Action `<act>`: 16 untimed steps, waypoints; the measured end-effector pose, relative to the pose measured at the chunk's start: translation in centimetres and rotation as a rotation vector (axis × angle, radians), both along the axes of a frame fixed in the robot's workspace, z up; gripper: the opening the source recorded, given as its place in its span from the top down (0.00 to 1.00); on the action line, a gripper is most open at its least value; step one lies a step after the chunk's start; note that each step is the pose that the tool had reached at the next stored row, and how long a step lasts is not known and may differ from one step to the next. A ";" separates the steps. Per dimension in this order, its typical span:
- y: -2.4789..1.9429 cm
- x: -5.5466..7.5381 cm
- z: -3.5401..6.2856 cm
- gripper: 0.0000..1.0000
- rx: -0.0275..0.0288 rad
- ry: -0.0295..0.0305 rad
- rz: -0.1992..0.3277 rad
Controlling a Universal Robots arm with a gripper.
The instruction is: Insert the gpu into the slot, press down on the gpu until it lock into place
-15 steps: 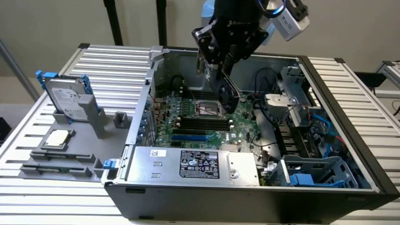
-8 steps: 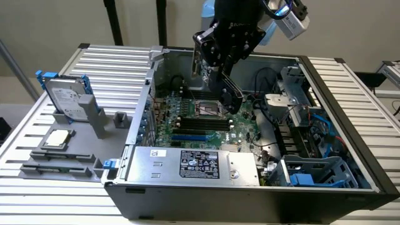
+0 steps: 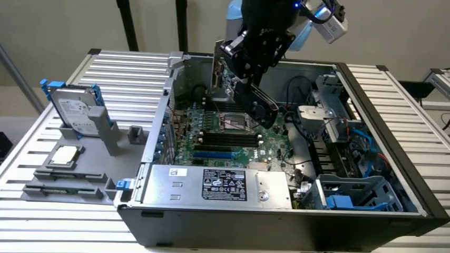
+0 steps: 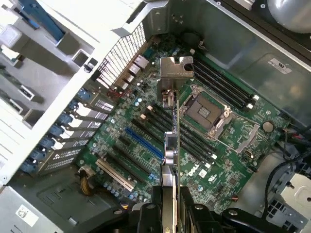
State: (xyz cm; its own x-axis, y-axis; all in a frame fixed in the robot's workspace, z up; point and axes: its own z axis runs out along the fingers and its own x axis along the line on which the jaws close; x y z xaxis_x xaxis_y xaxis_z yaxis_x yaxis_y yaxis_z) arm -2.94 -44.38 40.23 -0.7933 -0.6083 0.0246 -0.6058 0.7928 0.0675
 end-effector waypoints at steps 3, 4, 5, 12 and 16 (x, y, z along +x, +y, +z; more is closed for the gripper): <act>0.00 0.0 -0.14 0.74 -0.0002 -0.0073 0.056; 0.00 0.0 -0.18 0.74 -0.0001 -0.0094 0.072; 0.00 0.0 -0.23 0.74 -0.0002 -0.0119 0.092; 0.00 0.0 -0.56 0.74 0.0000 -0.0277 0.219; 0.00 0.0 -0.78 0.74 0.0002 -0.0342 0.292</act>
State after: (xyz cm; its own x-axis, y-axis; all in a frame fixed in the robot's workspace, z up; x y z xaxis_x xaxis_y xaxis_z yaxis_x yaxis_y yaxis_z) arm -2.93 -44.38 39.45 -0.5854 -0.8108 0.0007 -0.8100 0.5848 0.0433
